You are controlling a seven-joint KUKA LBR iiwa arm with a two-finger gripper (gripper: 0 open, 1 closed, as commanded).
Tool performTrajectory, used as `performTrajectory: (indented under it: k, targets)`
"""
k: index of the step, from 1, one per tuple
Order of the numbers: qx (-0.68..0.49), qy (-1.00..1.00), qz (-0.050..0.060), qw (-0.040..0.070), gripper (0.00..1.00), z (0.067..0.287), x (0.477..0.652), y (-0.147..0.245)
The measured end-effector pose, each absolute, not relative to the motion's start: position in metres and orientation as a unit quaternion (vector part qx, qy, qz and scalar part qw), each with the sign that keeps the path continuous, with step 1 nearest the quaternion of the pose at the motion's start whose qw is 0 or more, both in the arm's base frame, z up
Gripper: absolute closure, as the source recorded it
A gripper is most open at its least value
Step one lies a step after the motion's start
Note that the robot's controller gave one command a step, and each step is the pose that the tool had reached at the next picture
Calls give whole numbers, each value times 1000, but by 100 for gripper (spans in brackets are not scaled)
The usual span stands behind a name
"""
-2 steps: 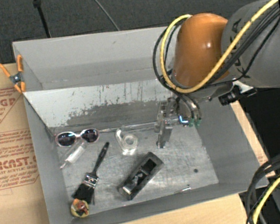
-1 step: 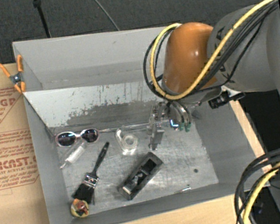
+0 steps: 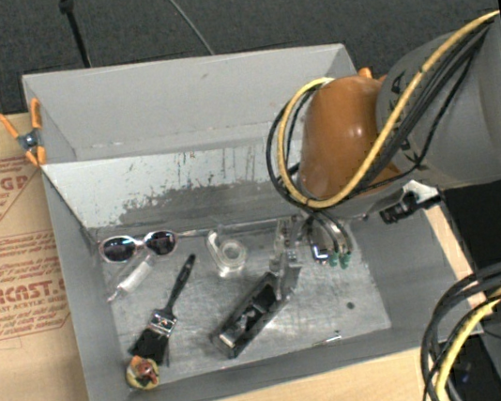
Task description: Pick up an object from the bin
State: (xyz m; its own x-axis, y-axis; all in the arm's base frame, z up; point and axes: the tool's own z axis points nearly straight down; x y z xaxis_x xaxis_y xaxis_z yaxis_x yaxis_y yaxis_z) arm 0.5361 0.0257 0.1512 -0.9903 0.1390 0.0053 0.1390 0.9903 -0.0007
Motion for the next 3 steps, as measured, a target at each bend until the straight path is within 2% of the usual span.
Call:
performTrajectory:
  k: [2,3]
  targets:
    - [-48,-999,0,0,100,254,535,27]
    - [-42,-999,-1,-8,100,237,549,30]
